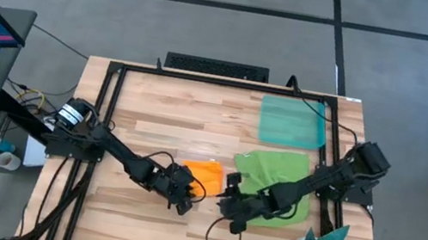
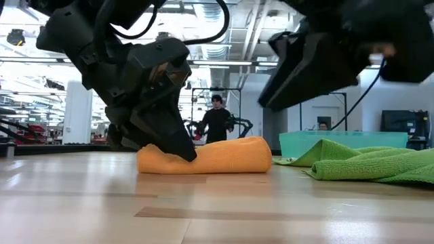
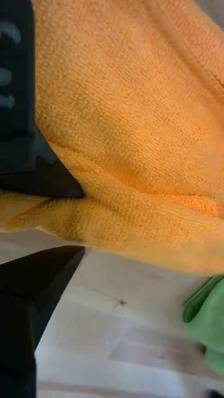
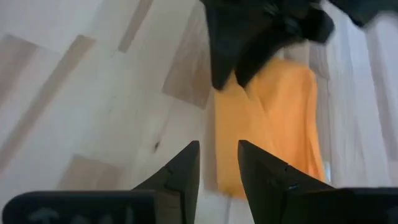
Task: Roll microfiber towels into tight, uniform cylinder then place into a basket
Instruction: Roll the orange towel
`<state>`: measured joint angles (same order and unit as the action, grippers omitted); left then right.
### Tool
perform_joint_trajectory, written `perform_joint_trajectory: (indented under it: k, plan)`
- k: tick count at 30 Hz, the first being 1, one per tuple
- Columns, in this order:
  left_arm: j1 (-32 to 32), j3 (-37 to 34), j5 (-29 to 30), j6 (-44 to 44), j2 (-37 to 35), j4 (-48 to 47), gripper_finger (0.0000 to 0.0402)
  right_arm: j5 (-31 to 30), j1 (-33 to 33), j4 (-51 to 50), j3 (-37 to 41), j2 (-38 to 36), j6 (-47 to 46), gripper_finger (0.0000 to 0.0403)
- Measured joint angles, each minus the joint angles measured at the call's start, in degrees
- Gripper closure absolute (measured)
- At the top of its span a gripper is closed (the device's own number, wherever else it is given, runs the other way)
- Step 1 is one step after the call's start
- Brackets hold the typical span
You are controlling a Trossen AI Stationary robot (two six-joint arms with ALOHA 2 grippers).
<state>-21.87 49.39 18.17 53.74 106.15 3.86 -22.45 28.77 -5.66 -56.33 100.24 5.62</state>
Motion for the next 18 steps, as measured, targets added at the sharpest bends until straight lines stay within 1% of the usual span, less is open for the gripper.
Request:
perform_joint_trajectory:
  k: [3, 5, 10, 14, 18]
  plan:
    - [0.63, 0.00, 0.07, -0.98, 0.00, 0.09, 0.0267, -0.29, -0.84, 2.04, -0.08, 3.11, 5.40, 0.0261]
    - [1.18, 0.00, 0.07, -1.58, 0.00, 0.07, 0.0267, -0.57, -1.55, 2.68, -0.44, 4.94, 6.78, 0.0252]
    - [1.92, 0.00, -0.75, -2.26, -0.03, 0.32, 0.0267, -3.69, -3.06, 2.80, -1.77, 8.49, 7.90, 0.0217]
    - [1.99, 0.00, -0.91, -2.27, -0.04, 0.41, 0.0267, -4.09, -4.57, 2.79, -2.39, 10.75, 7.70, 0.0188]
    - [1.99, 0.00, -0.57, -4.01, -0.04, 0.97, 0.0267, -2.36, -6.25, 1.49, -2.69, 12.23, 4.51, 0.0172]
